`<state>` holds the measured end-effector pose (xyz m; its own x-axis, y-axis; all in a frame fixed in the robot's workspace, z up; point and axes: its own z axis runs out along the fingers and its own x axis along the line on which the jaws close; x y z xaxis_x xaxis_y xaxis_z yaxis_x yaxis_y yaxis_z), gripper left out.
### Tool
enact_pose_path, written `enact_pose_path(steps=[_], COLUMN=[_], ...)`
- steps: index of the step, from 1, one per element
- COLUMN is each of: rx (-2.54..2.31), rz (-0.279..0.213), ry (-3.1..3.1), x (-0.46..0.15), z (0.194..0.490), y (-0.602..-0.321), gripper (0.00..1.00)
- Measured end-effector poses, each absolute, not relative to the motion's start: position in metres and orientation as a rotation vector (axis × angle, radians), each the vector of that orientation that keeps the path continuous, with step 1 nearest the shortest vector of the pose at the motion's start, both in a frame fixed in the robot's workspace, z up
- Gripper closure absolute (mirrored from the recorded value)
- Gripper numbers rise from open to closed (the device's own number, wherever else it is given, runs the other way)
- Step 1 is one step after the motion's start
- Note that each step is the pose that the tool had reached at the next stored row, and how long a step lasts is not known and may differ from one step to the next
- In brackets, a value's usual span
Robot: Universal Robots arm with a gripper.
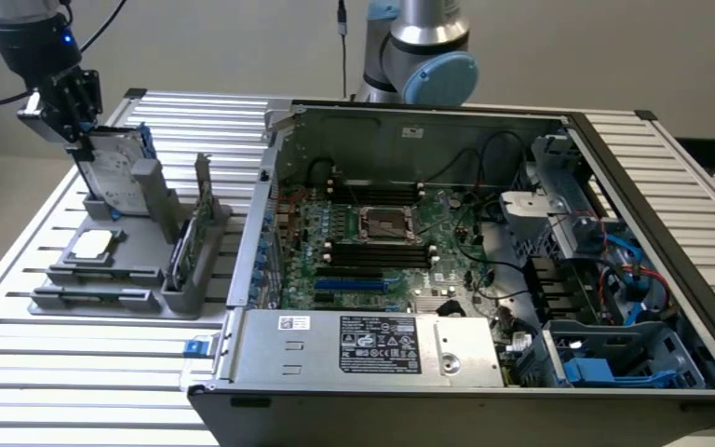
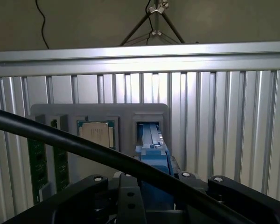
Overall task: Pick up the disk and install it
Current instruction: 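Pick up the disk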
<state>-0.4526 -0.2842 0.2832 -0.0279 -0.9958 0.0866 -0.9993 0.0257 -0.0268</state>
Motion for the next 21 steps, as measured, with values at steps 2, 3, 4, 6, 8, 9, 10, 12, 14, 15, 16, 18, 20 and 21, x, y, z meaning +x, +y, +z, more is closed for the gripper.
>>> enact_pose_path(steps=[2, 3, 4, 6, 8, 9, 10, 12, 14, 15, 16, 18, 20, 21], rx=[2.16, 2.159, 2.159, 2.159, 2.159, 2.159, 2.159, 2.159, 2.159, 2.159, 2.159, 2.159, 2.159, 2.159], rz=[0.124, 0.124, 0.124, 0.124, 0.123, 0.123, 0.123, 0.124, 0.123, 0.124, 0.124, 0.124, 0.124, 0.123], ry=[-2.218, -2.218, -2.218, -2.218, -2.218, -2.218, -2.218, -2.218, -2.218, -2.218, -2.218, -2.218, -2.218, -2.218], x=[-0.453, -0.453, -0.453, -0.453, -0.453, -0.453, -0.453, -0.453, -0.453, -0.453, -0.453, -0.453, -0.453, -0.453], z=[0.284, 0.285, 0.286, 0.289, 0.294, 0.297, 0.299, 0.306, 0.314, 0.319, 0.324, 0.333, 0.342, 0.346], y=[-0.284, -0.284, -0.284, -0.284, -0.284, -0.284, -0.284, -0.284, -0.284, -0.284, -0.284, -0.284, -0.284, -0.284], gripper=[0.67, 0.67, 0.67, 0.67, 0.67, 0.67, 0.67, 0.67, 0.67, 0.67, 0.67, 0.67, 0.67, 0.67])
